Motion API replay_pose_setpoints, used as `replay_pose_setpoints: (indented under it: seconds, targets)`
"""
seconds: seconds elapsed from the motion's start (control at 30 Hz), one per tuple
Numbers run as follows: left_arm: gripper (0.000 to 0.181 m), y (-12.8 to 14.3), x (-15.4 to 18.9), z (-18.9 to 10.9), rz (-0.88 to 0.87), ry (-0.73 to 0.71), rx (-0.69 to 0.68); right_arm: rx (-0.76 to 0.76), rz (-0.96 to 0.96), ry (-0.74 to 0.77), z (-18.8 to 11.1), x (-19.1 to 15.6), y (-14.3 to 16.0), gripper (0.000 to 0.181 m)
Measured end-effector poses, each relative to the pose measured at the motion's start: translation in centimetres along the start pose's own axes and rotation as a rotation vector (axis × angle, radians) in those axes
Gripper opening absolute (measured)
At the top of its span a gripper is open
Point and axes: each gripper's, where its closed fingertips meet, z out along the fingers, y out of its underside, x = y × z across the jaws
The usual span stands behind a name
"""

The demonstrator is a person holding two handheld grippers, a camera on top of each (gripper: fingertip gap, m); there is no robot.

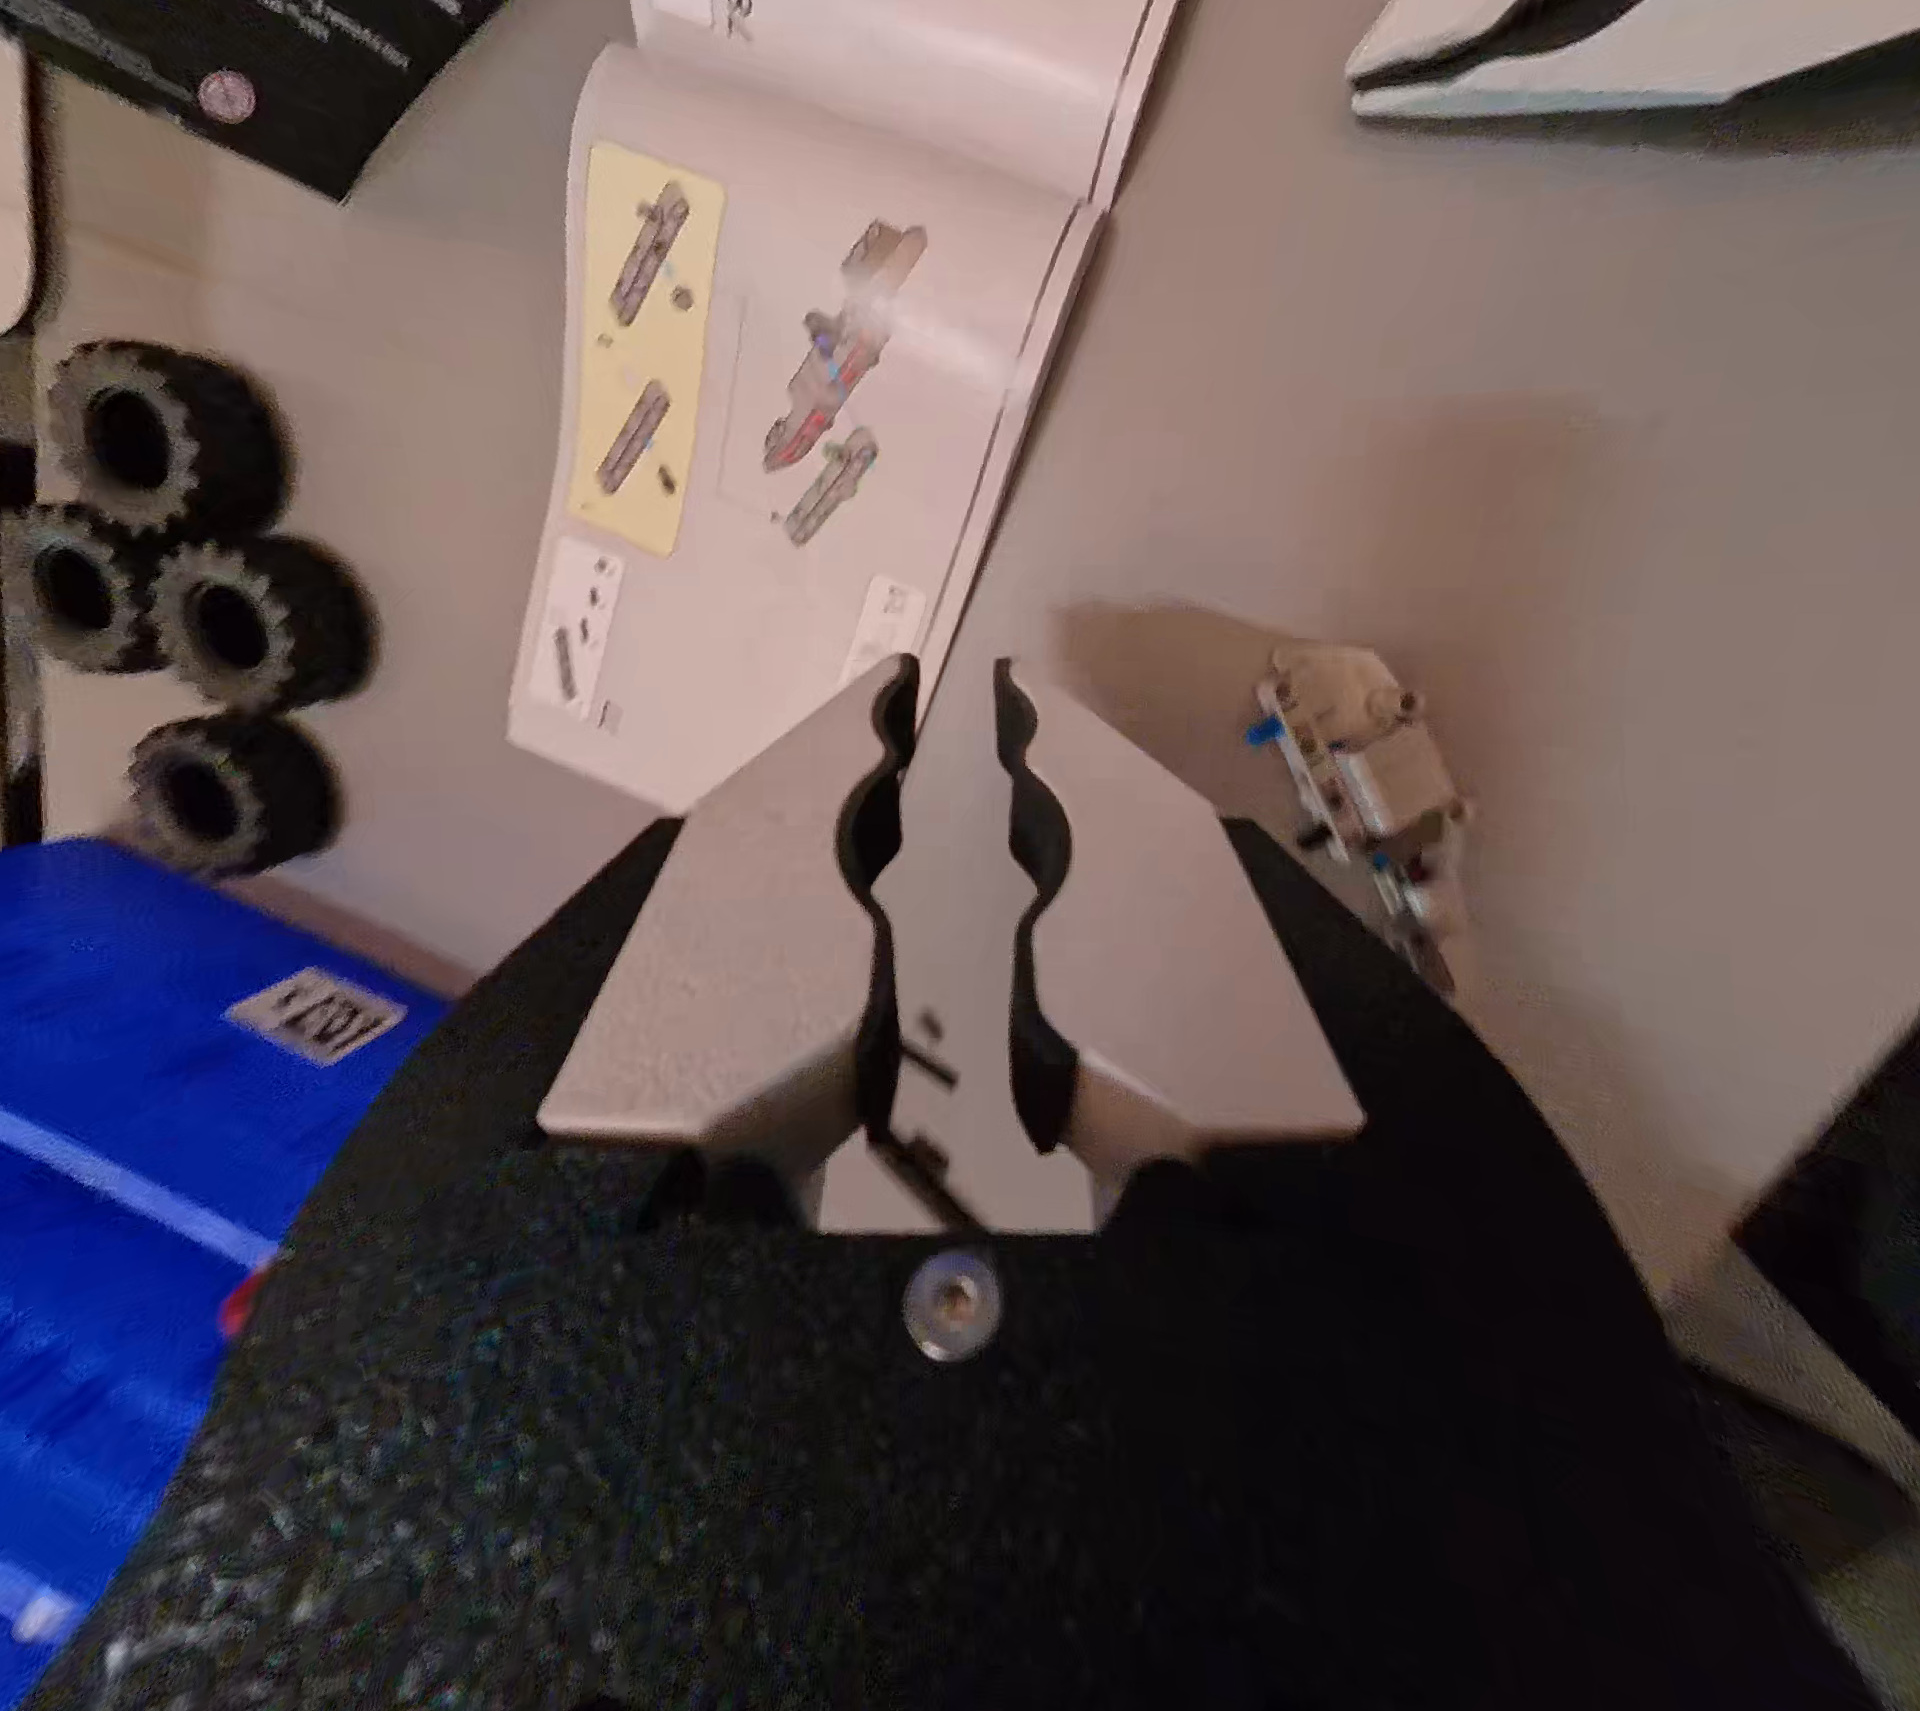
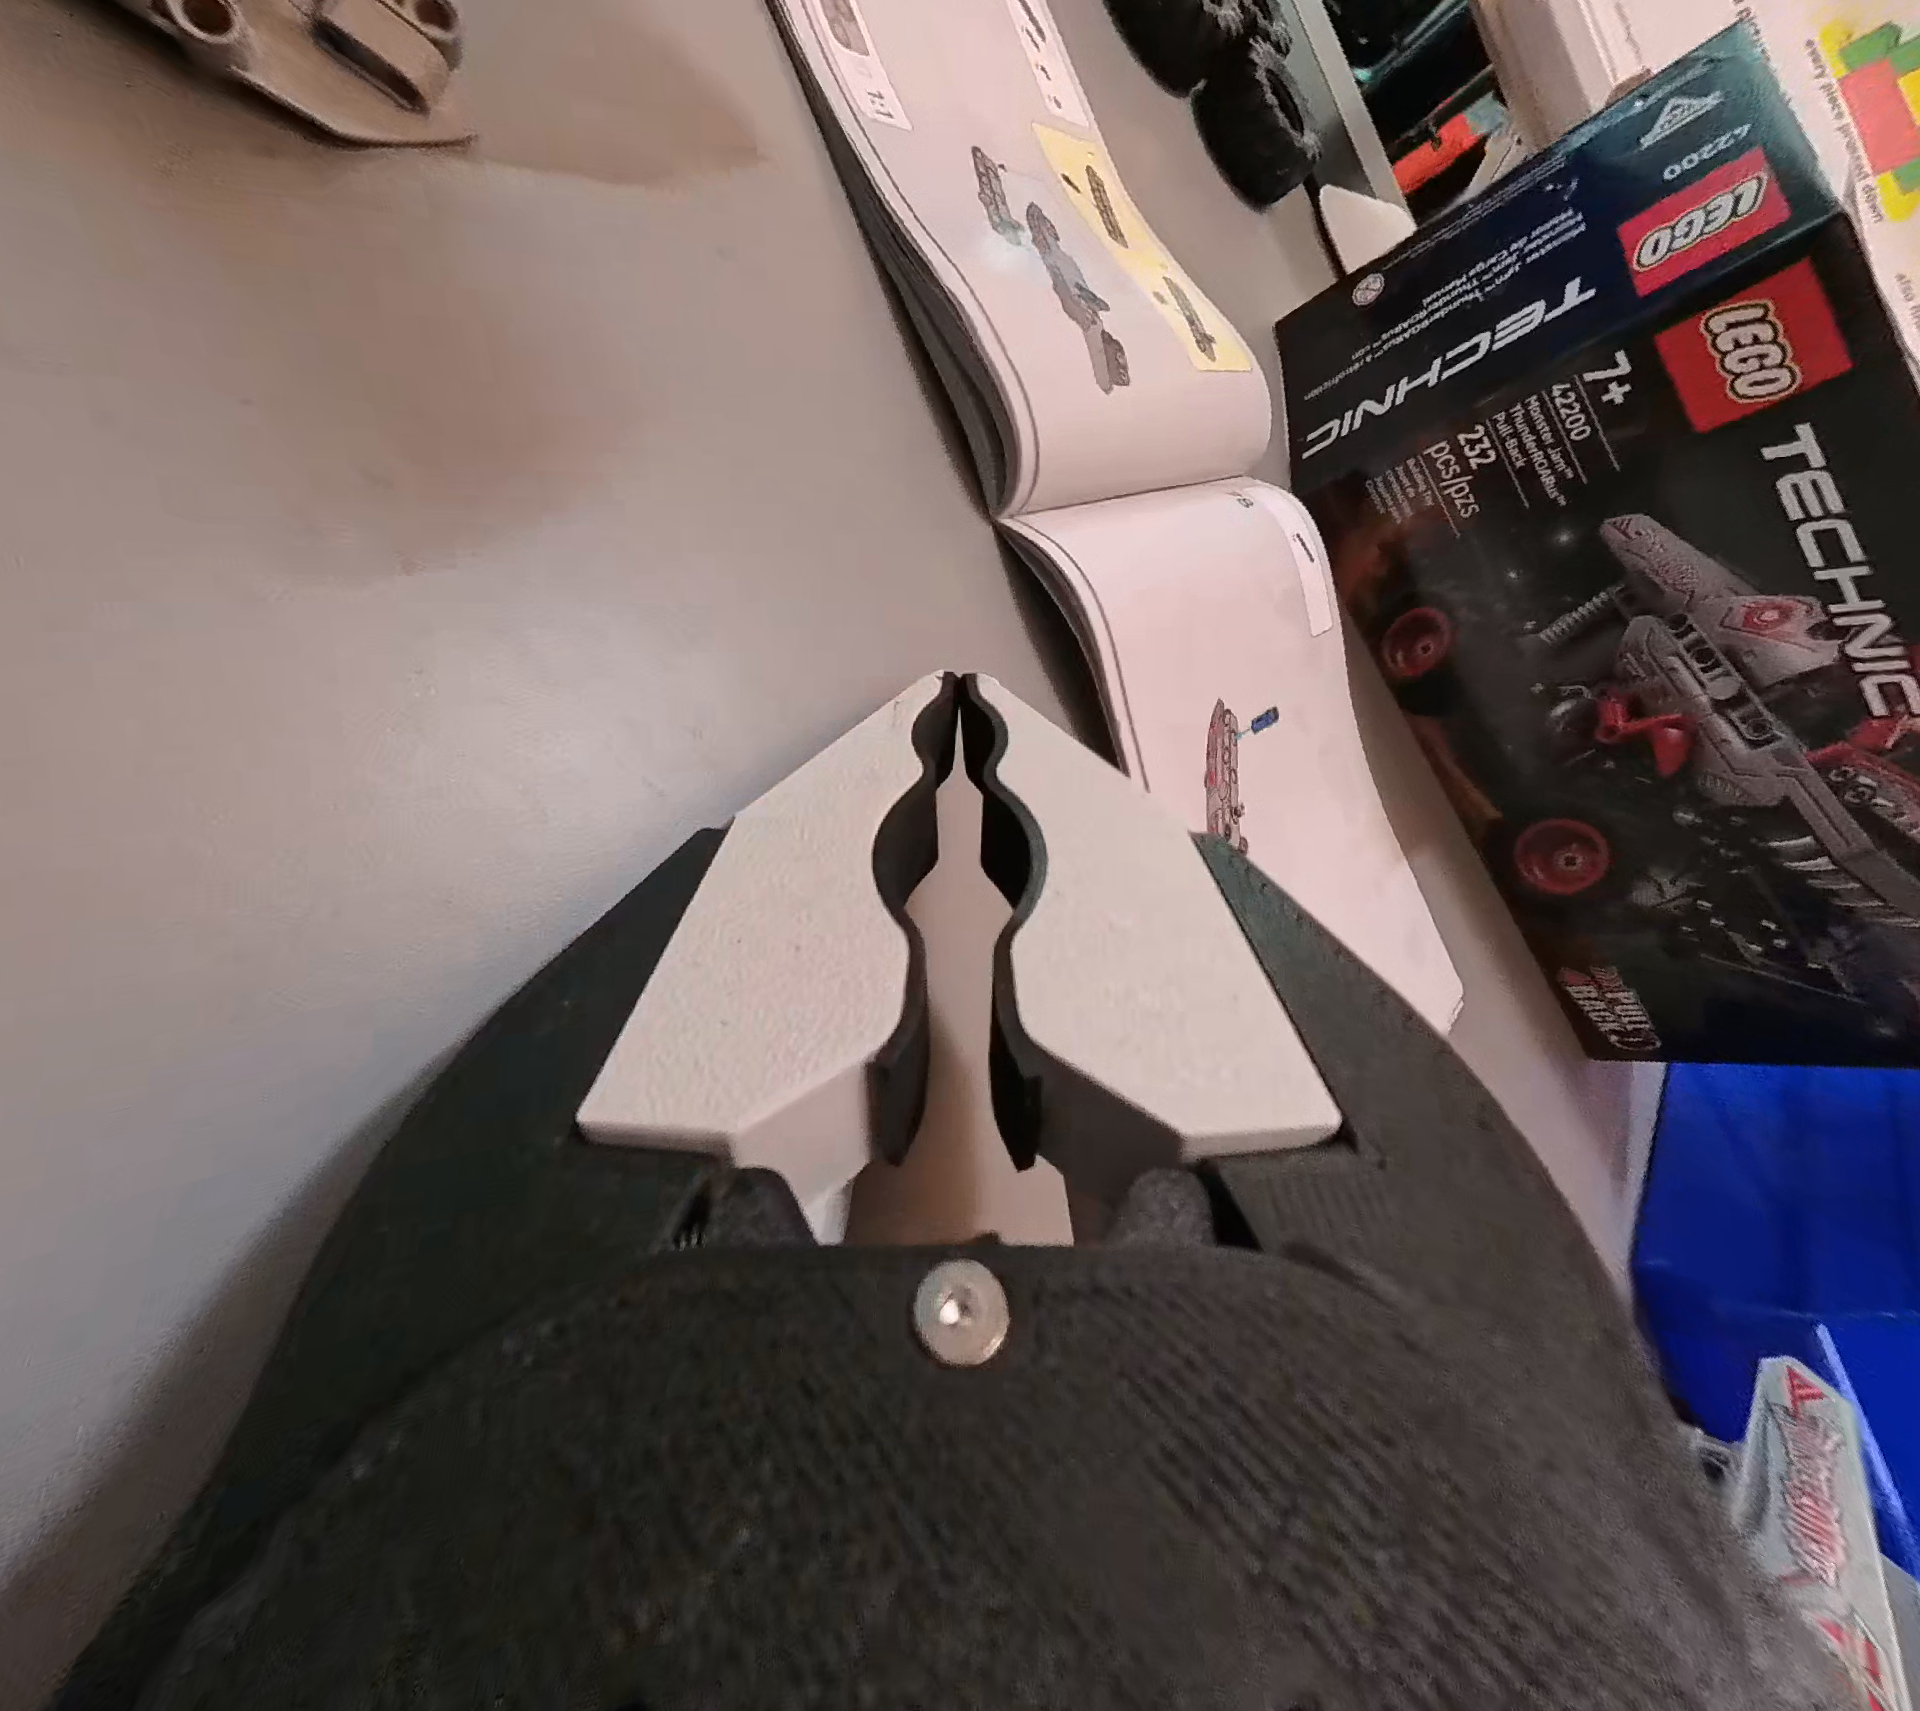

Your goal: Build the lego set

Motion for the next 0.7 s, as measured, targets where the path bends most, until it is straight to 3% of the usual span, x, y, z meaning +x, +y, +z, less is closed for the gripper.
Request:
replay_pose_setpoints:
  seconds: [0.07,0.17,0.27,0.33,0.4,0.5,0.7]
  targets:
    - [0.008,0.5,0.3,-2.6,0.021,0.020,-0.183,-0.013,-0.036,0.039,0.0,0.0,0.0,0.000]
    - [0.004,1.1,-0.7,-8.9,0.124,-0.088,-0.641,-0.006,-0.088,0.058,0.1,-0.1,-0.2,0.000]
    - [0.000,-1.2,-2.6,-16.4,0.211,-0.258,-1.052,0.001,-0.120,0.071,0.2,-0.1,-0.3,0.000]
    - [0.000,-4.0,-2.0,-22.0,0.214,-0.283,-1.273,0.008,-0.149,0.083,0.1,-0.1,-0.3,0.000]
    - [0.000,-7.9,-0.7,-25.3,0.170,-0.276,-1.297,0.011,-0.155,0.098,0.1,0.2,-0.5,0.000]
    - [0.000,-13.0,0.6,-25.8,0.161,-0.274,-1.171,0.055,-0.126,0.108,-0.3,0.5,-1.0,0.000]
    - [0.000,-15.0,-0.2,-24.0,0.180,-0.227,-1.201,0.048,-0.123,0.056,0.2,0.0,-0.8,0.000]
